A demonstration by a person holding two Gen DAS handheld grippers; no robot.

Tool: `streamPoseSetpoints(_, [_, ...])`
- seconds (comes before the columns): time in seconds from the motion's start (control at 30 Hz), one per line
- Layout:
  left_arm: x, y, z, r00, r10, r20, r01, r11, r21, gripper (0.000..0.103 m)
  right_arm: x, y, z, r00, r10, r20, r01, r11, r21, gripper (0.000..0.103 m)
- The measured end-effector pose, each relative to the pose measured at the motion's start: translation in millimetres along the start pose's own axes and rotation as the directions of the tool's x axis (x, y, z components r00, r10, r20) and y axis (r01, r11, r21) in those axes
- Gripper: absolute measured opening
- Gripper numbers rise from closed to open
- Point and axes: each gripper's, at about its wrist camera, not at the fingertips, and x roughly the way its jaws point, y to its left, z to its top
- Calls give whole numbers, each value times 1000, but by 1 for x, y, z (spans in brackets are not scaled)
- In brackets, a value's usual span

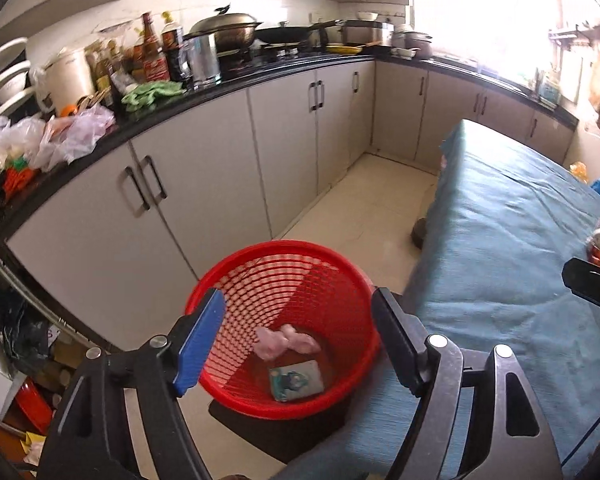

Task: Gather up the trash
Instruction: 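Grasp the red snack wrapper with the left gripper while the right gripper grasps the red box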

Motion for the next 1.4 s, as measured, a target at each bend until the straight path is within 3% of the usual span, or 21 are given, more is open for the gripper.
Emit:
streamPoseSetpoints(0.27, [-23, -55, 0, 998, -66, 10, 65, 995, 82, 77, -59, -59, -17, 996, -69, 58, 65, 996, 68, 68])
streamPoseSetpoints(0.47, [-32, -109, 1, 979, -202, -33, 205, 970, 133, 79, -111, -115, -38, 986, -136, 99, 120, 980, 160, 70])
streamPoseSetpoints(0.67, [-37, -180, 3, 928, -361, -91, 372, 902, 219, 79, -169, -174, -61, 963, -226, 144, 182, 946, 267, 72])
streamPoseSetpoints(0.87, [-12, -244, 13, 848, -488, -205, 525, 828, 198, 80, -205, -225, -79, 937, -317, 147, 248, 900, 359, 74])
streamPoseSetpoints(1.03, [4, -277, 26, 821, -517, -242, 562, 807, 182, 80, -205, -251, -84, 937, -326, 125, 254, 883, 394, 74])
streamPoseSetpoints(1.27, [26, -314, 46, 820, -515, -248, 567, 788, 239, 81, -188, -258, -73, 947, -303, 107, 241, 890, 386, 75])
streamPoseSetpoints(1.4, [58, -326, 52, 778, -546, -312, 613, 769, 183, 81, -175, -258, -65, 946, -310, 89, 257, 892, 371, 75])
